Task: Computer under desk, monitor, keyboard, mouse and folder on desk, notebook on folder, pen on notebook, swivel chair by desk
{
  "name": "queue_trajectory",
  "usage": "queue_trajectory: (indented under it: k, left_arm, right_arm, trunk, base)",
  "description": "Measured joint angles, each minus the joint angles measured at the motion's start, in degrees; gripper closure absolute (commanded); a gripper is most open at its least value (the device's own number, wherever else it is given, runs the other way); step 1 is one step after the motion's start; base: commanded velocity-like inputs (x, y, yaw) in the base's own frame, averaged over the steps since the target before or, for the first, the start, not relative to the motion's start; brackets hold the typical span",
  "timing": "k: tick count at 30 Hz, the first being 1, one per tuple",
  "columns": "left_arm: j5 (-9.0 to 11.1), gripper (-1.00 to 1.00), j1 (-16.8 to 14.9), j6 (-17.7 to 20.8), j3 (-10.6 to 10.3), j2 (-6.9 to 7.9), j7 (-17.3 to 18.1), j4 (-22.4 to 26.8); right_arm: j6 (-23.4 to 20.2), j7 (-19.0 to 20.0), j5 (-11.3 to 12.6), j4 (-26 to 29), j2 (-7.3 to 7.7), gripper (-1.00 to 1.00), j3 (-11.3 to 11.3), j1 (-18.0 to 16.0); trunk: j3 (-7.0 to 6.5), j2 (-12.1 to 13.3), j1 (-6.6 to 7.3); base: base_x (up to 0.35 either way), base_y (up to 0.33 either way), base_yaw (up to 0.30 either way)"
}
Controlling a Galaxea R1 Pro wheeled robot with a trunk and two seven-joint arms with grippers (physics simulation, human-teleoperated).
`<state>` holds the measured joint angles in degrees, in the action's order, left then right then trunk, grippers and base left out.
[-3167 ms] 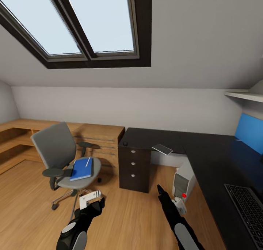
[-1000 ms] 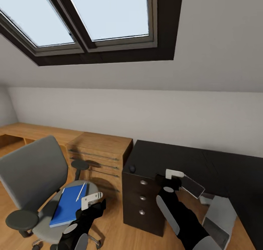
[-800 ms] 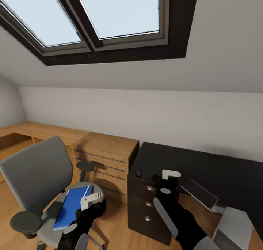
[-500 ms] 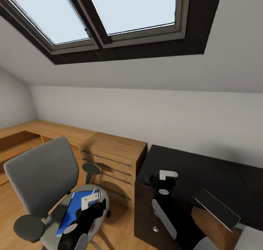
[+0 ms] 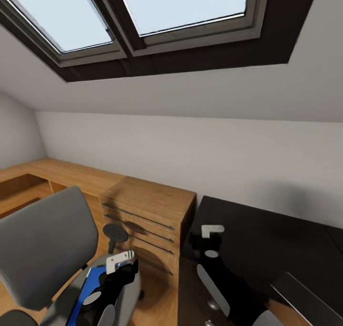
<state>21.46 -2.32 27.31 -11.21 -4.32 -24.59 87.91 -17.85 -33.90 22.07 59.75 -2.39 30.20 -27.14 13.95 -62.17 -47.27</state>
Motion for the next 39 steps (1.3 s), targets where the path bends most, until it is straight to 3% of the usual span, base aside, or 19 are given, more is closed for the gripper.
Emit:
queue_trajectory:
  k: [2, 3, 8, 13, 17, 23, 39]
  left_arm:
    - [0.0, -1.0, 0.0, 0.0, -0.7, 0.01, 0.0, 0.0]
    - [0.0, -1.0, 0.0, 0.1, -1.7, 0.05, 0.0, 0.0]
    - [0.1, -1.0, 0.0, 0.2, -2.5, 0.08, 0.1, 0.0]
    - [0.2, -1.0, 0.0, 0.2, -3.3, 0.0, 0.1, 0.8]
    - [0.3, -1.0, 0.0, 0.1, -3.8, -0.08, 0.0, 2.0]
    - [0.4, -1.0, 0.0, 0.0, -3.9, -0.08, 0.0, 2.1]
    - [0.3, -1.0, 0.0, 0.0, -3.9, -0.08, 0.0, 2.3]
  right_arm:
    - [0.1, 1.8, 0.0, -1.0, 0.04, -1.0, 0.0, 0.0]
    - [1.0, 5.1, -0.1, -2.9, 0.07, -1.0, -0.1, 0.0]
    - [3.3, 11.0, -0.4, -7.8, 0.07, -1.0, -0.3, 0.0]
    - [5.2, 13.0, -0.5, -13.6, 0.03, -1.0, -0.5, -0.3]
    - [9.7, 14.6, -0.4, -24.8, -0.24, -1.0, -0.7, -3.3]
    - [10.3, 16.4, -0.4, -26.4, -0.22, -1.0, -0.7, -3.8]
    - [10.4, 16.5, -0.5, -26.1, -0.22, -1.0, -0.6, -3.8]
  trunk:
    - [0.0, 0.0, 0.0]
    - [0.0, 0.0, -0.02]
    - [0.0, 0.0, -0.03]
    - [0.18, -0.4, -0.25]
    - [0.89, -2.0, -1.13]
    - [1.97, -4.4, -2.44]
    - [4.85, -10.8, -5.96]
  base:
    - [0.219, 0.1, 0.0]
    - [0.124, 0.058, 0.0]
    - [0.053, 0.025, 0.0]
    - [0.009, 0.004, 0.0]
    - [0.001, 0.0, 0.0]
    - [0.0, 0.0, 0.0]
    - [0.0, 0.0, 0.0]
